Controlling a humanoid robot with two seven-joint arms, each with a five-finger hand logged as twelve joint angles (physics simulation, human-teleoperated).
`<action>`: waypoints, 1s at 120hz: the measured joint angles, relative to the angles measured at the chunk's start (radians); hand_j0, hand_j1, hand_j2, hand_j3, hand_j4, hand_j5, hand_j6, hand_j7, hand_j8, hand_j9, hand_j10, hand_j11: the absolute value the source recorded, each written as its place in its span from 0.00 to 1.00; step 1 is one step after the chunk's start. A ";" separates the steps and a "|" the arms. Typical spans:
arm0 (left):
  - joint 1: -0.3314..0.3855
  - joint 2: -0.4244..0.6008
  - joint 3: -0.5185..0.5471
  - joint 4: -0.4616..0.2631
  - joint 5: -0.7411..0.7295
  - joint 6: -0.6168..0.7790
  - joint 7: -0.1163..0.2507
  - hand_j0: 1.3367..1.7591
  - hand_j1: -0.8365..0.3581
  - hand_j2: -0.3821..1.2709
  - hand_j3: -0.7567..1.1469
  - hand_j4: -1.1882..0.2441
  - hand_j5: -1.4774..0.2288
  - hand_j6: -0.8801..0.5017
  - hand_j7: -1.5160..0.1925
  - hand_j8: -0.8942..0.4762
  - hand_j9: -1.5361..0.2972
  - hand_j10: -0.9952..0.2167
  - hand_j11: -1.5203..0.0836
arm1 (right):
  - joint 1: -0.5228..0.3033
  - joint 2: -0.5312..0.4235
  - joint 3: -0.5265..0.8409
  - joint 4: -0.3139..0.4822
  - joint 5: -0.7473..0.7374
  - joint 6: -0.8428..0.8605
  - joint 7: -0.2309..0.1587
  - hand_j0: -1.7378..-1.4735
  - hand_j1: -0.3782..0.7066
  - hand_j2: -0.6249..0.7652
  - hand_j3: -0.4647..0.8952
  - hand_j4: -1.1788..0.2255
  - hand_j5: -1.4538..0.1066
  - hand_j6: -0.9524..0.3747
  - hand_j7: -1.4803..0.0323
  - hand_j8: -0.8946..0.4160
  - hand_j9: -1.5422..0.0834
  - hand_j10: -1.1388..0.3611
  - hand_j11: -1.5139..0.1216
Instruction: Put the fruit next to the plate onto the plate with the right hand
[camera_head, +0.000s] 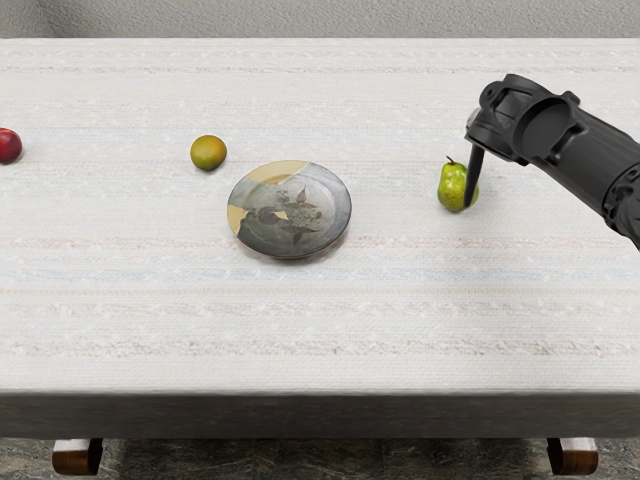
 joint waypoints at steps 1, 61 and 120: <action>0.000 0.000 0.000 0.000 0.000 0.000 0.000 0.76 0.99 0.23 0.40 0.83 0.86 0.64 0.89 0.65 0.84 0.82 0.95 | 0.000 0.000 0.000 0.000 0.000 0.000 0.000 0.30 0.05 0.45 0.34 0.82 0.91 0.70 0.96 0.66 0.93 0.74 0.91; 0.000 0.000 0.000 0.000 0.000 0.000 0.000 0.76 0.99 0.23 0.40 0.83 0.86 0.64 0.89 0.65 0.84 0.82 0.95 | -0.033 0.000 0.180 0.002 -0.011 -0.012 0.000 0.30 0.05 0.45 0.34 0.82 0.91 0.70 0.96 0.66 0.93 0.74 0.91; 0.000 0.000 0.000 0.000 0.000 0.000 0.000 0.76 0.99 0.23 0.40 0.83 0.86 0.64 0.89 0.65 0.84 0.82 0.95 | -0.078 0.000 0.154 0.000 -0.078 -0.078 0.000 0.30 0.13 0.44 0.34 0.77 0.85 0.64 0.90 0.61 0.87 0.69 0.85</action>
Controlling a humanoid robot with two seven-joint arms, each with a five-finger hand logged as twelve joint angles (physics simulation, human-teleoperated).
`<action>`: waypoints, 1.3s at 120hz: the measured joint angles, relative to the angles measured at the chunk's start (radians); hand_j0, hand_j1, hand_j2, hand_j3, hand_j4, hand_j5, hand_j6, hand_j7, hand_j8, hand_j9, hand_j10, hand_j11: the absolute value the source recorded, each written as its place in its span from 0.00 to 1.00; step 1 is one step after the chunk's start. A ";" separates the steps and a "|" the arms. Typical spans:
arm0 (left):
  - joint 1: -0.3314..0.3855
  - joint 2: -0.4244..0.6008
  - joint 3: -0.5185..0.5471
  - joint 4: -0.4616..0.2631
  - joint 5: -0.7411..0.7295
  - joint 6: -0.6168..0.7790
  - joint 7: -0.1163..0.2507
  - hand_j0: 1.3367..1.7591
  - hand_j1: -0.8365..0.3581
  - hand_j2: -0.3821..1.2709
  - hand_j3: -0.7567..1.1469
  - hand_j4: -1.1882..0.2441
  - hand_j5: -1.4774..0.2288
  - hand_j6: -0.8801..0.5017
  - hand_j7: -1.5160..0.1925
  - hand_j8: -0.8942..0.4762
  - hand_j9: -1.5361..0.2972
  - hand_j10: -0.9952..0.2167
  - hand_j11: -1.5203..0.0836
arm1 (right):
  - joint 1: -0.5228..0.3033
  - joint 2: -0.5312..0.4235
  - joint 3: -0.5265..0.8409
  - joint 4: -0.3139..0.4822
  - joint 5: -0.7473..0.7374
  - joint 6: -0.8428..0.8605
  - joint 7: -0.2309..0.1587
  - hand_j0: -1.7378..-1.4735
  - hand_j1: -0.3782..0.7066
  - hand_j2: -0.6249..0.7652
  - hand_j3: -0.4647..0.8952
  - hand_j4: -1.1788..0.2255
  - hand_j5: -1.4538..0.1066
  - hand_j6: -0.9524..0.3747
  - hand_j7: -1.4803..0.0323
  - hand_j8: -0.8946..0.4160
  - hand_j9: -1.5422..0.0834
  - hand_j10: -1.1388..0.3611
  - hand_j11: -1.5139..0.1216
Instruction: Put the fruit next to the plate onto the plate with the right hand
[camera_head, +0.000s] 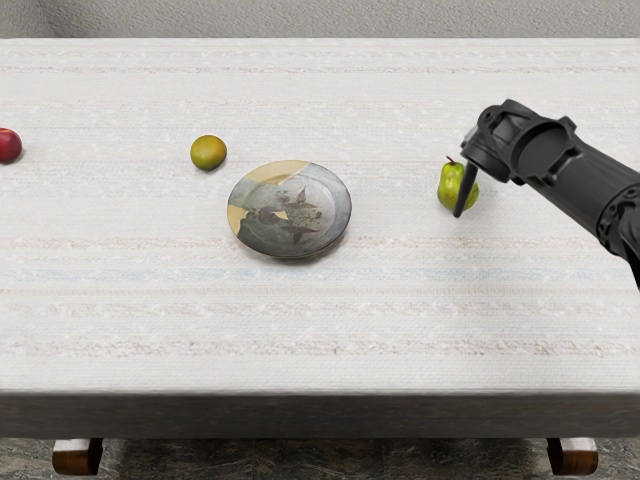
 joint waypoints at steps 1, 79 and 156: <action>0.000 0.000 0.000 0.000 0.000 0.000 0.000 0.76 0.99 0.23 0.40 0.83 0.86 0.64 0.89 0.65 0.84 0.82 0.95 | 0.000 0.000 0.000 0.000 0.000 0.000 0.000 0.30 0.13 0.44 0.34 0.77 0.85 0.64 0.90 0.61 0.87 0.69 0.85; 0.000 0.000 0.000 0.000 0.000 0.000 0.000 0.76 0.99 0.23 0.40 0.83 0.86 0.64 0.89 0.65 0.84 0.82 0.95 | -0.004 0.000 0.051 0.009 0.003 0.005 0.000 0.30 0.20 0.43 0.34 0.73 0.80 0.60 0.85 0.56 0.83 0.66 0.80; 0.000 0.000 0.000 0.000 0.000 0.000 0.000 0.76 0.99 0.23 0.40 0.83 0.86 0.64 0.89 0.65 0.84 0.82 0.95 | -0.006 0.000 0.048 0.008 0.002 0.001 0.000 0.30 0.29 0.42 0.34 0.67 0.73 0.53 0.77 0.50 0.76 0.60 0.73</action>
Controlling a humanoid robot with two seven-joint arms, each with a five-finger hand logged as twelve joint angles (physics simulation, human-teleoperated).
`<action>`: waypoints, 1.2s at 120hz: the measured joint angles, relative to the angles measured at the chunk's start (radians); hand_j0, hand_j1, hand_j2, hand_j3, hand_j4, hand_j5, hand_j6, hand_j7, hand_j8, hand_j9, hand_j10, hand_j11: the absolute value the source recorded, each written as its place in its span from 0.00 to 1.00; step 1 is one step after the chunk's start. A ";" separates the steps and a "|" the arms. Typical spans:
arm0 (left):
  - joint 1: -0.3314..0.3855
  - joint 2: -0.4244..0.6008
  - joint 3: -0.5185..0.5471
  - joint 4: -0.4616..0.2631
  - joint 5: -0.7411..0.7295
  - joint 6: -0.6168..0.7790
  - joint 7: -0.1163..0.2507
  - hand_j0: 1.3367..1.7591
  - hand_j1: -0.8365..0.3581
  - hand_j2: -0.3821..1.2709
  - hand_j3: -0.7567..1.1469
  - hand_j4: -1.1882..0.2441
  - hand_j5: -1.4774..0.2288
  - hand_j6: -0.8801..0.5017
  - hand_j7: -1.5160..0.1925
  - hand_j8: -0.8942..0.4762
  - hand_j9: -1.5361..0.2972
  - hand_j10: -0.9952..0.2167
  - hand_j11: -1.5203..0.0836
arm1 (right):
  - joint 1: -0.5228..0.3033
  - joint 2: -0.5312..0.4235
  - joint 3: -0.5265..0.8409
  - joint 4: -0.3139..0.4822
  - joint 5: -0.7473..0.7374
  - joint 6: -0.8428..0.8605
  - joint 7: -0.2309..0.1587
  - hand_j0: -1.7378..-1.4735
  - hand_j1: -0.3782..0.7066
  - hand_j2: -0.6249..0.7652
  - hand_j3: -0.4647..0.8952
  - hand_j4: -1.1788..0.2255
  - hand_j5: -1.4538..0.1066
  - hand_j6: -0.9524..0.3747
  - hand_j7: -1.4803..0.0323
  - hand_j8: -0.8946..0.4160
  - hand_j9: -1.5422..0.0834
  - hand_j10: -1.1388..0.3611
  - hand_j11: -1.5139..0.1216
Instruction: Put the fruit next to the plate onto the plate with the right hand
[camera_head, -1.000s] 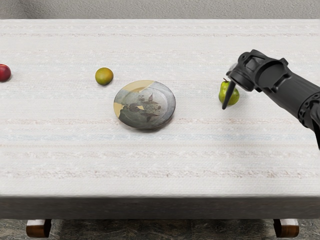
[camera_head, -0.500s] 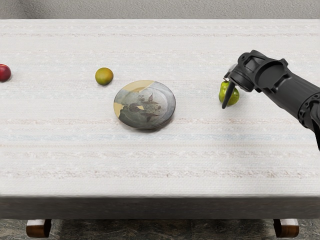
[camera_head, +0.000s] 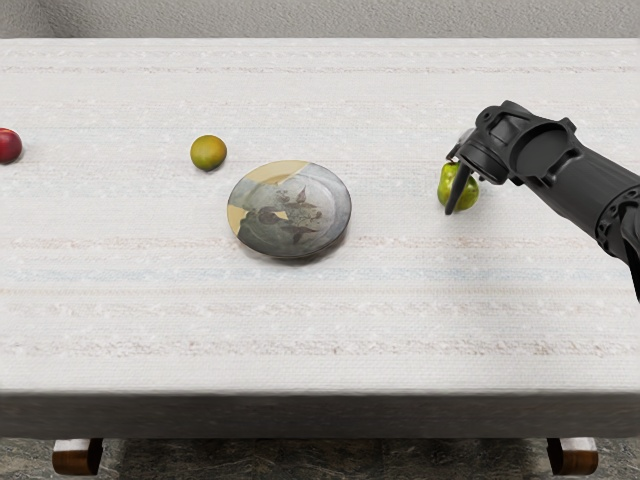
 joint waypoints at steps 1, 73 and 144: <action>0.000 0.000 0.000 0.000 0.000 0.000 0.000 0.76 0.99 0.23 0.40 0.83 0.86 0.64 0.89 0.65 0.84 0.82 0.95 | 0.000 0.000 0.000 0.000 0.000 0.000 0.000 0.30 0.30 0.42 0.34 0.66 0.73 0.53 0.77 0.49 0.75 0.60 0.73; 0.000 0.000 0.000 0.000 0.000 0.000 0.000 0.76 0.99 0.23 0.40 0.83 0.86 0.64 0.89 0.65 0.84 0.82 0.95 | -0.019 -0.001 0.075 0.006 -0.012 0.087 -0.003 0.35 0.58 0.55 0.34 0.26 0.36 0.44 0.32 0.81 0.19 0.48 0.32; 0.000 0.000 0.000 0.000 0.000 0.000 0.000 0.76 0.99 0.23 0.40 0.83 0.86 0.64 0.89 0.65 0.84 0.82 0.95 | 0.098 0.000 0.429 0.182 0.011 0.144 0.000 0.36 0.55 0.59 0.34 0.28 0.20 0.42 0.23 0.53 0.22 0.48 0.19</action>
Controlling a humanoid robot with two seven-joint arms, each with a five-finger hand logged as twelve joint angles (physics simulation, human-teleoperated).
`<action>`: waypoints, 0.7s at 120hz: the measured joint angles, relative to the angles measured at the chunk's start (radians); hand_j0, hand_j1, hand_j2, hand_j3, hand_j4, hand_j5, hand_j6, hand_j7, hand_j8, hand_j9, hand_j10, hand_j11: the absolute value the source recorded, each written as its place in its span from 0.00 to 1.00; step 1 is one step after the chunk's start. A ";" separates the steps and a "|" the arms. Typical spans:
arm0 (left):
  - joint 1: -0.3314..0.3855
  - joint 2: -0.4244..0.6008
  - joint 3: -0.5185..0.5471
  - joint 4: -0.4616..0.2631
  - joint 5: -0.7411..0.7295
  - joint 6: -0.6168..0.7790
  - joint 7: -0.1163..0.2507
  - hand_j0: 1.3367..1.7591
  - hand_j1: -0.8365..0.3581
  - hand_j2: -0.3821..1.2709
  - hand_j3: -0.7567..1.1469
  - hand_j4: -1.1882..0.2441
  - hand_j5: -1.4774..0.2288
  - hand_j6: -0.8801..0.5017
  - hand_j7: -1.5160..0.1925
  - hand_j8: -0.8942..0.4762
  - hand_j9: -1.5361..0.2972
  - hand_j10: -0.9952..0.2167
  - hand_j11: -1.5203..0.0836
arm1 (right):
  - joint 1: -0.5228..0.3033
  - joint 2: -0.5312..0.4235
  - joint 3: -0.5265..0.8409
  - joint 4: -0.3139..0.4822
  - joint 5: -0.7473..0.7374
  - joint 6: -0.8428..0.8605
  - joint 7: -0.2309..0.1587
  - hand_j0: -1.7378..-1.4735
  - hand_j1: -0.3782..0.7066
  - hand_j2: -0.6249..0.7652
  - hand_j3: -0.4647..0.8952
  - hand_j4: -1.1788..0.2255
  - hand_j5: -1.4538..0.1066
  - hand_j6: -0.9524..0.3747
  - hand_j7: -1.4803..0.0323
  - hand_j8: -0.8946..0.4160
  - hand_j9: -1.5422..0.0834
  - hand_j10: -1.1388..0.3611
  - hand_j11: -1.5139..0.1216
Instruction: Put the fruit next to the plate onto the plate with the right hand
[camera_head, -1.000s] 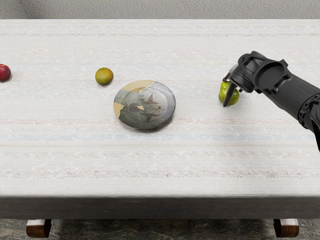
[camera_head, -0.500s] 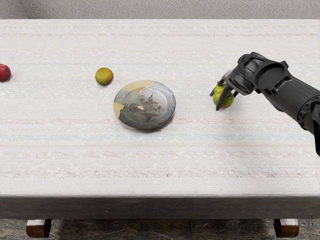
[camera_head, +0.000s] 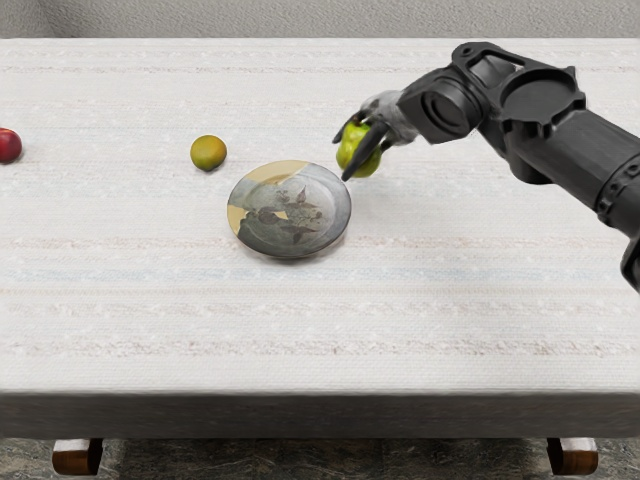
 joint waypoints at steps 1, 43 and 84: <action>0.000 0.000 0.000 0.000 0.000 0.000 0.000 0.76 0.99 0.23 0.40 0.83 0.86 0.64 0.89 0.65 0.84 0.82 0.95 | 0.001 0.000 0.006 0.008 0.000 0.001 0.000 0.36 0.55 0.59 0.34 0.28 0.20 0.42 0.23 0.53 0.22 0.48 0.19; 0.000 0.000 0.000 0.000 0.000 0.000 0.000 0.76 0.99 0.23 0.40 0.83 0.86 0.64 0.89 0.65 0.84 0.82 0.95 | -0.005 0.000 0.019 0.138 0.021 0.006 0.000 0.36 0.56 0.60 0.34 0.29 0.19 0.42 0.23 0.53 0.21 0.49 0.19; 0.000 0.000 0.000 0.000 0.000 0.000 0.000 0.76 0.99 0.23 0.40 0.83 0.86 0.64 0.89 0.65 0.84 0.82 0.95 | -0.026 0.000 -0.022 0.115 0.058 -0.042 0.005 0.33 0.31 0.50 0.34 0.57 0.58 0.51 0.62 0.58 0.60 0.59 0.57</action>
